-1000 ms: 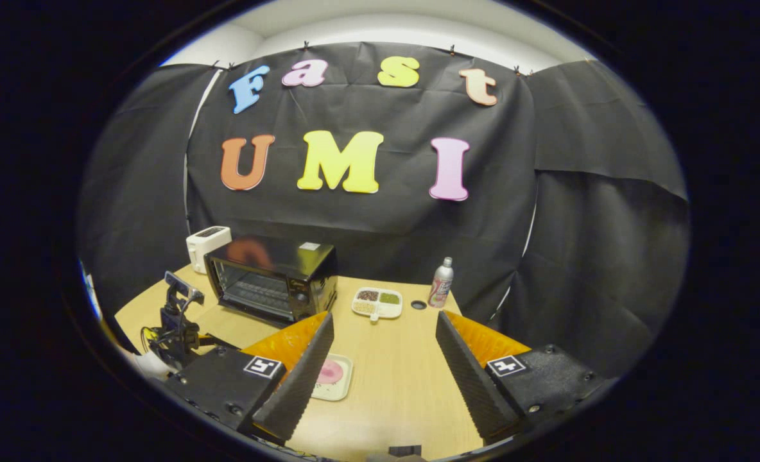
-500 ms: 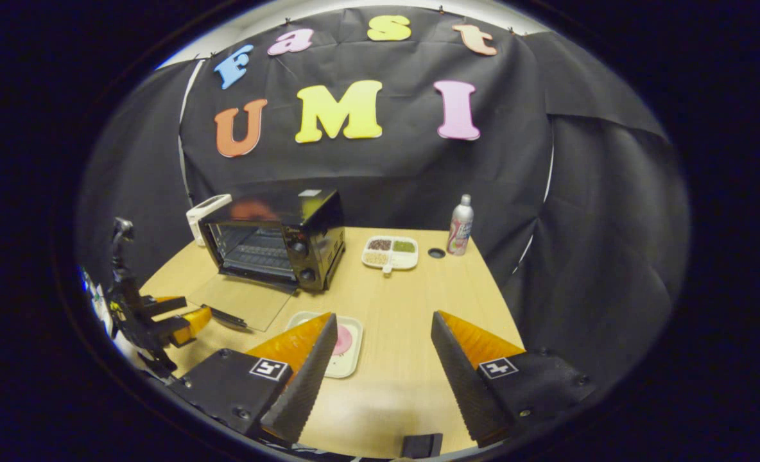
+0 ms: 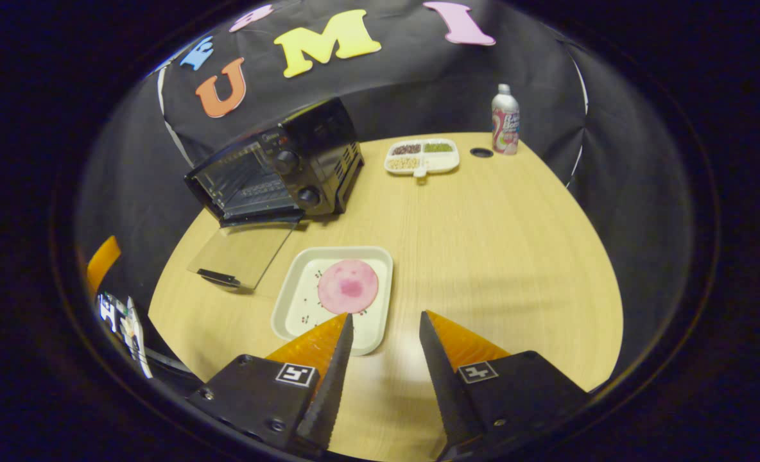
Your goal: Open the electric oven with the left hand, put the food in, and close the electric oven.
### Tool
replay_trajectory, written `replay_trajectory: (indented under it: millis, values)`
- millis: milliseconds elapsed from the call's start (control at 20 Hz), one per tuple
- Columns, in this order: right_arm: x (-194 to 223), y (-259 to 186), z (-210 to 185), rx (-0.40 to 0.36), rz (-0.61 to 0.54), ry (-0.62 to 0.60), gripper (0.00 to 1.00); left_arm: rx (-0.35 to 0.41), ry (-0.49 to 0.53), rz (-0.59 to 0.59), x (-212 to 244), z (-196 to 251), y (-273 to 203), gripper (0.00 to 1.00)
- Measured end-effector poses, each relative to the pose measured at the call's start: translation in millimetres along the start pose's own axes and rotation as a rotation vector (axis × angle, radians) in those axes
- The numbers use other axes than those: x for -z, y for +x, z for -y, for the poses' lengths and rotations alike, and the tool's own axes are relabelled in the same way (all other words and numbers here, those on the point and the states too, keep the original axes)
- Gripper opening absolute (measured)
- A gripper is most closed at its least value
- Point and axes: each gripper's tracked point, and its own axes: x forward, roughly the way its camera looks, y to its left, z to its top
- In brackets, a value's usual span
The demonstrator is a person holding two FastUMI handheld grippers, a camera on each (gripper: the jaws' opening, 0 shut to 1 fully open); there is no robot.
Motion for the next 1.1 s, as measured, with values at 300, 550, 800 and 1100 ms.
replay_trajectory:
  millis: [300, 550, 800, 1100]
  values:
    - [0.3, 45.5, -0.3, -0.056, -0.122, 0.019, 0.49, -0.084, -0.008, 0.041, -33.5, 9.1, -31.4, 0.96]
    - [2.1, 54.5, -3.1, -0.082, -0.205, 0.049, 0.38, -0.132, -0.018, 0.048, -42.8, 19.9, -45.3, 0.97]
    - [1.8, 57.6, -4.8, -0.070, -0.261, 0.114, 0.29, -0.148, -0.029, 0.061, -49.9, 21.0, -47.9, 0.96]
    - [1.1, 62.5, 2.5, 0.013, -0.333, 0.123, 0.10, -0.121, -0.052, 0.059, -42.7, 12.6, -36.3, 0.97]
